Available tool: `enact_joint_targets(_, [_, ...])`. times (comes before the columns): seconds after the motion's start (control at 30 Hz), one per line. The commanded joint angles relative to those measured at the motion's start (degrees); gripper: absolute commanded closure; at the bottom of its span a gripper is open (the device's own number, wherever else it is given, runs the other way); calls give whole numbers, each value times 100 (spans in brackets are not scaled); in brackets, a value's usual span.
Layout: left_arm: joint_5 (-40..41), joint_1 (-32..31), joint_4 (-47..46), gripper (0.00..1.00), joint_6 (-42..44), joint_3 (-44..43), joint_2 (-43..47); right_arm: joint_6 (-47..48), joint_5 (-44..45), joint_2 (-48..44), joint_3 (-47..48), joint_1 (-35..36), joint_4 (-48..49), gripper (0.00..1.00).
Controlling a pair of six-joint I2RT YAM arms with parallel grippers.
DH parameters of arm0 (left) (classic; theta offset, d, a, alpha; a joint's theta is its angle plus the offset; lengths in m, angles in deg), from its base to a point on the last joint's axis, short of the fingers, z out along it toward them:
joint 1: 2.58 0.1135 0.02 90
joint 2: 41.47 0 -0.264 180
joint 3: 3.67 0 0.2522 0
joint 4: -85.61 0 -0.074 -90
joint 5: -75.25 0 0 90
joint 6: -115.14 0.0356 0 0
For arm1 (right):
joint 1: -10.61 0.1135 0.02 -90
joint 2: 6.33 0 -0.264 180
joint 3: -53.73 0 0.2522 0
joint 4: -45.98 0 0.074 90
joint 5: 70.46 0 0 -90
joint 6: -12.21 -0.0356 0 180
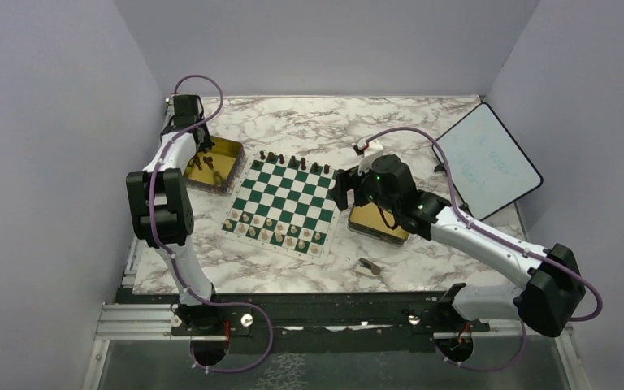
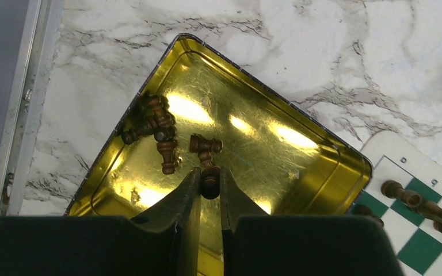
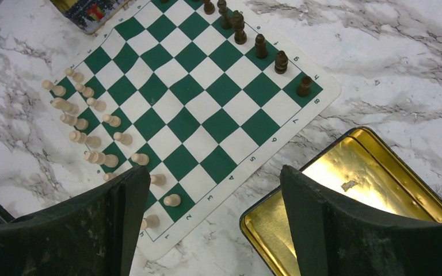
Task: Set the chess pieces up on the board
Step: Pick up the chess piece from the storage box, then place the chess piece on the chessboard.
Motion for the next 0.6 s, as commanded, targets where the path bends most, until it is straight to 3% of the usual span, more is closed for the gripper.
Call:
enact_joint_targets(0.0, [-477,-189,44,89,-236,252,644,-96,-18,-234,-145,31,-21,12])
enact_joint_targets(0.2, [-356,-652,123,88,-258,461,1043,-133,-88,-309,-188,31,-22,12])
enact_joint_targets(0.57, [107,-2068,126,88,-406,620,1313,-133,-43,-446,-290,31,-1,11])
